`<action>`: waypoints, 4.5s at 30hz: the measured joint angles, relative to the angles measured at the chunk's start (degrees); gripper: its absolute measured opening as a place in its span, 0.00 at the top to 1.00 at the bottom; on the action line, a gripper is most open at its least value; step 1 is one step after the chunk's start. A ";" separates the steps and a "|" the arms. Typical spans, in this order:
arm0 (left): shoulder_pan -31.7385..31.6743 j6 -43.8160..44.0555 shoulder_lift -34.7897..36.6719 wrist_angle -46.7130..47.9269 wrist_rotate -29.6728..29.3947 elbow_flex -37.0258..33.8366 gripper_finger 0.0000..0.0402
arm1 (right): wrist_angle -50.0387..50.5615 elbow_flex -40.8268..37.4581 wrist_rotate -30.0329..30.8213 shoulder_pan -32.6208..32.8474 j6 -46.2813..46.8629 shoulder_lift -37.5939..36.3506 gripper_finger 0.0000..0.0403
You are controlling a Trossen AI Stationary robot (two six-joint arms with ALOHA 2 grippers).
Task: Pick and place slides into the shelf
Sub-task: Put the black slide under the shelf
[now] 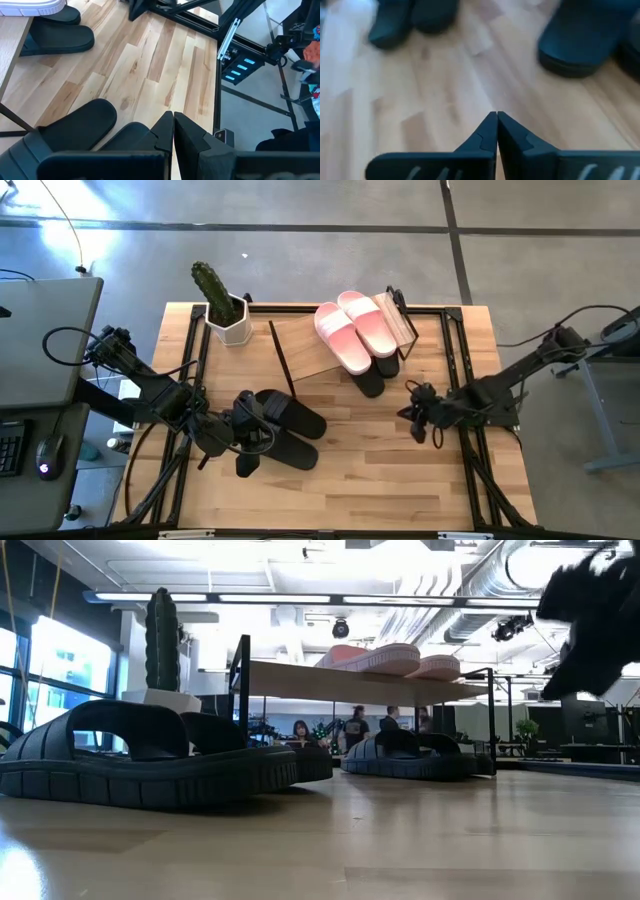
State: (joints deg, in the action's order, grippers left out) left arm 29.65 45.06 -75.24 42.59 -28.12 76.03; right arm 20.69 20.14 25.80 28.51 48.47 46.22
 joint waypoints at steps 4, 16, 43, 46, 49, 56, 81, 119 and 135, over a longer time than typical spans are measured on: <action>-0.02 0.00 0.00 0.14 -0.14 0.00 0.99 | -4.82 -4.32 5.44 -0.02 5.26 2.53 1.00; -0.02 -0.02 0.00 0.59 -1.11 0.00 0.99 | -19.88 -5.40 4.31 -8.02 0.88 16.05 1.00; -0.02 -0.22 0.00 0.92 -1.64 0.00 0.99 | -35.60 -5.33 -8.76 -28.48 -14.24 25.86 1.00; -0.01 -0.22 0.00 0.92 -1.62 0.00 0.99 | -36.44 -5.33 -9.60 -29.87 -15.34 25.86 1.00; 0.00 -0.22 0.00 0.92 -1.68 0.00 0.99 | -36.81 -5.19 -9.97 -30.80 -15.55 25.86 1.00; -0.02 -0.23 -0.02 0.90 -2.55 0.00 0.99 | -36.87 -5.01 -10.07 -31.84 -15.52 25.86 1.00; -0.02 6.33 -1.48 -24.92 2.84 0.02 0.99 | -36.28 -4.94 -20.92 -24.30 -17.03 8.82 1.00; 11.41 5.60 -25.00 8.66 -24.46 38.28 1.00 | 2.89 16.91 -14.84 -12.24 -27.02 -16.42 1.00; 3.53 42.69 -41.35 47.45 8.28 49.51 1.00 | 10.26 17.09 -14.75 -12.24 -26.58 -16.70 1.00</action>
State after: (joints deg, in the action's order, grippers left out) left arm 33.17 87.75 -116.59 90.04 -19.83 125.54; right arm 30.95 37.23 11.05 16.27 21.90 29.52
